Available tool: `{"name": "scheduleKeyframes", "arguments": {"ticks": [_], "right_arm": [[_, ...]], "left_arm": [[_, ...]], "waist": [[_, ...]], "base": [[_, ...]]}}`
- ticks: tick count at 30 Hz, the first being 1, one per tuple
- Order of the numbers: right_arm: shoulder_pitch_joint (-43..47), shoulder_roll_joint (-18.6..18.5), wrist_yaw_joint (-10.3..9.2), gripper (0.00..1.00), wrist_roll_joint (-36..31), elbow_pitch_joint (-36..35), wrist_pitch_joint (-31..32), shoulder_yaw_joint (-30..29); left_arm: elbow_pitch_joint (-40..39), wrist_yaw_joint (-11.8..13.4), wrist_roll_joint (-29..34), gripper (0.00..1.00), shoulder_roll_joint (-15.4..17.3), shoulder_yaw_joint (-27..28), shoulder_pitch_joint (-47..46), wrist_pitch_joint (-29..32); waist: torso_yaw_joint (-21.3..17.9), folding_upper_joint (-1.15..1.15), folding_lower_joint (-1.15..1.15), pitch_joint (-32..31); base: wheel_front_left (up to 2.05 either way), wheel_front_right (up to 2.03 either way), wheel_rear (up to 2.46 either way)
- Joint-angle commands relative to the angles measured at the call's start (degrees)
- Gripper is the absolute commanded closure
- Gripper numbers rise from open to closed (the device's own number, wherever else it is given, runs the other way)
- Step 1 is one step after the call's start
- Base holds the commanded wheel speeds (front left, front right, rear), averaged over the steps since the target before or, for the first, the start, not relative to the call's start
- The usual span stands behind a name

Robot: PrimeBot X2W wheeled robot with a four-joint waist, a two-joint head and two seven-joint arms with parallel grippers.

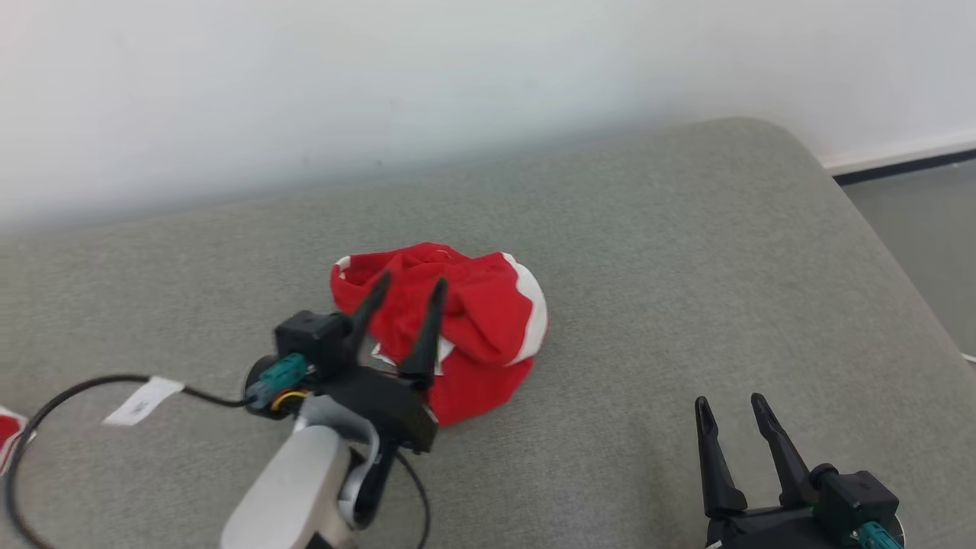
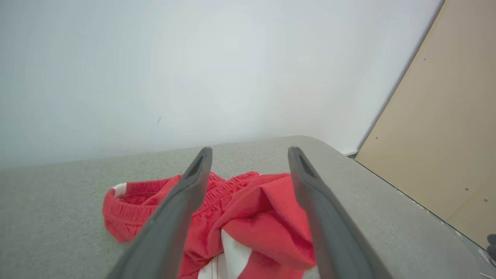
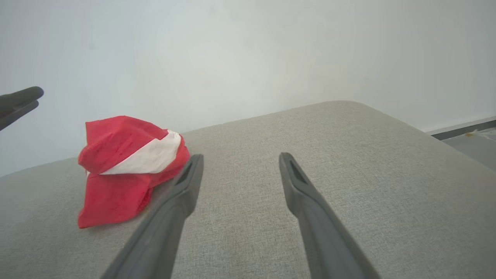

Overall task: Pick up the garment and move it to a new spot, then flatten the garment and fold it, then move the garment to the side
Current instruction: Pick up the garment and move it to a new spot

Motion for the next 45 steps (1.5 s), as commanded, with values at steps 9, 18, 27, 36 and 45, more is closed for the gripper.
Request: {"name": "scheduleKeyframes", "arguments": {"ticks": [9,18,27,36,45], "right_arm": [[1.2,-0.1,-0.12,0.0,-0.9,-0.9,-0.1,-1.2],[2.1,-0.1,-0.12,0.0,-0.9,-1.2,-0.1,-2.1],[2.8,-0.1,-0.12,0.0,-1.1,-1.5,-0.1,-2.4],[3.4,-0.1,-0.12,0.0,-1.4,-1.2,-0.1,-2.6],[4.5,-0.1,-0.12,0.0,-1.2,-0.7,-0.1,-2.0]], "left_arm": [[-10.5,2.8,5.3,0.0,5.3,10.6,11.3,-0.3],[-19.1,4.2,12.2,0.0,6.9,19.8,23.4,-0.3],[-26.2,3.7,18.3,0.0,2.9,26.2,32.5,-0.3],[-29.2,3.1,20.5,0.0,0.0,29.9,37.2,-0.3],[-31.7,5.2,17.9,0.0,-0.5,31.1,40.3,-0.3]], "waist": [[3.6,0.0,0.0,-1.8],[5.5,0.0,0.0,-2.1],[7.1,0.0,0.0,-2.5],[8.0,0.0,0.0,-3.2],[7.8,0.0,0.0,-4.0]], "base": [[0.0,0.0,0.0],[0.0,0.0,0.0],[0.0,0.0,0.0],[0.0,0.0,0.0],[0.0,0.0,0.0]]}}
